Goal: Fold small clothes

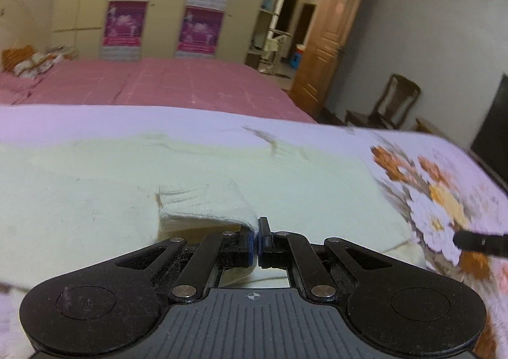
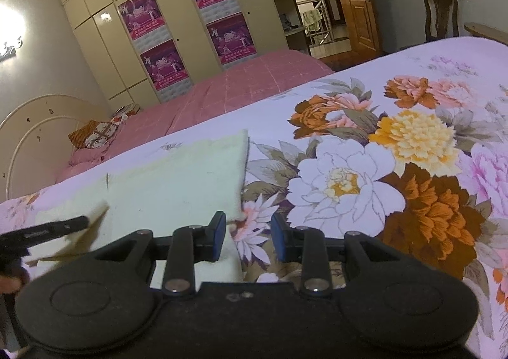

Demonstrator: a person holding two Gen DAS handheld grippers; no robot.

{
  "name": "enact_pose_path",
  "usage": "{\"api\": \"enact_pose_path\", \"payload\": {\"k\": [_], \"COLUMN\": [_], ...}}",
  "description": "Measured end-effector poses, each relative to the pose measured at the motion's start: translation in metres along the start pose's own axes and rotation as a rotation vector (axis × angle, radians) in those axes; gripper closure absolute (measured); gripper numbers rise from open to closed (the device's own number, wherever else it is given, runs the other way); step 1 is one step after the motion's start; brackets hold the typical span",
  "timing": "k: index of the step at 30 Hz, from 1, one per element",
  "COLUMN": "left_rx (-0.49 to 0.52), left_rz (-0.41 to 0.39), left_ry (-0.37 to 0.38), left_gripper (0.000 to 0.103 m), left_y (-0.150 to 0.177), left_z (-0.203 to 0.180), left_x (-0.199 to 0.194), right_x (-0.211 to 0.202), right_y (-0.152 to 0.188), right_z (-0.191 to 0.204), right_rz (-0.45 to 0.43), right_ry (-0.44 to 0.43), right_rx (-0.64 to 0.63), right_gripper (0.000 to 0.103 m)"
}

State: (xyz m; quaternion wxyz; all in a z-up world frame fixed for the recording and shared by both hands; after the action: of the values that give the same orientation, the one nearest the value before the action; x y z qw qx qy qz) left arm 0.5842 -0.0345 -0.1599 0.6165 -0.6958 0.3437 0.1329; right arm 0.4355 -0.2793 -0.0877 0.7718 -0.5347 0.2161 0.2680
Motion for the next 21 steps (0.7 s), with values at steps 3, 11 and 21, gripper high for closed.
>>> {"api": "enact_pose_path", "payload": {"k": [3,11,21], "left_rx": [0.111,0.215,-0.102], "left_rz": [0.009,-0.068,-0.082], "left_ry": [-0.026,0.032,-0.328], "left_gripper": [0.097,0.036,0.036], "left_y": [0.014,0.034,0.088], "left_z": [-0.016,-0.035,0.155], "left_x": [0.006,-0.037,-0.144], "right_x": [0.003,0.023,0.081], "right_y": [-0.001,-0.005,0.012], "right_z": [0.006,0.041,0.089], "right_rz": [0.004,0.014,0.138], "right_ry": [-0.015,-0.079,-0.143], "right_rx": [0.004,-0.021,-0.048], "right_gripper": [0.069,0.066,0.062]}}
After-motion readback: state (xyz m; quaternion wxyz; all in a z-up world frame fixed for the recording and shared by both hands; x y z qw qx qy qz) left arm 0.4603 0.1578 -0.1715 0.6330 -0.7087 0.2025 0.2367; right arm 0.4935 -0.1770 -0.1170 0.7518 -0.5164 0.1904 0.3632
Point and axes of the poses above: each gripper's, at about its wrist camera, not at the fingertips, and x roughly the way its jaws point, z to its left, y to its underside, the point moved 9 cm from there along x, roughly the way its jaws point, and after that the axes turned 3 degrees about z, right-handed, at the moved point
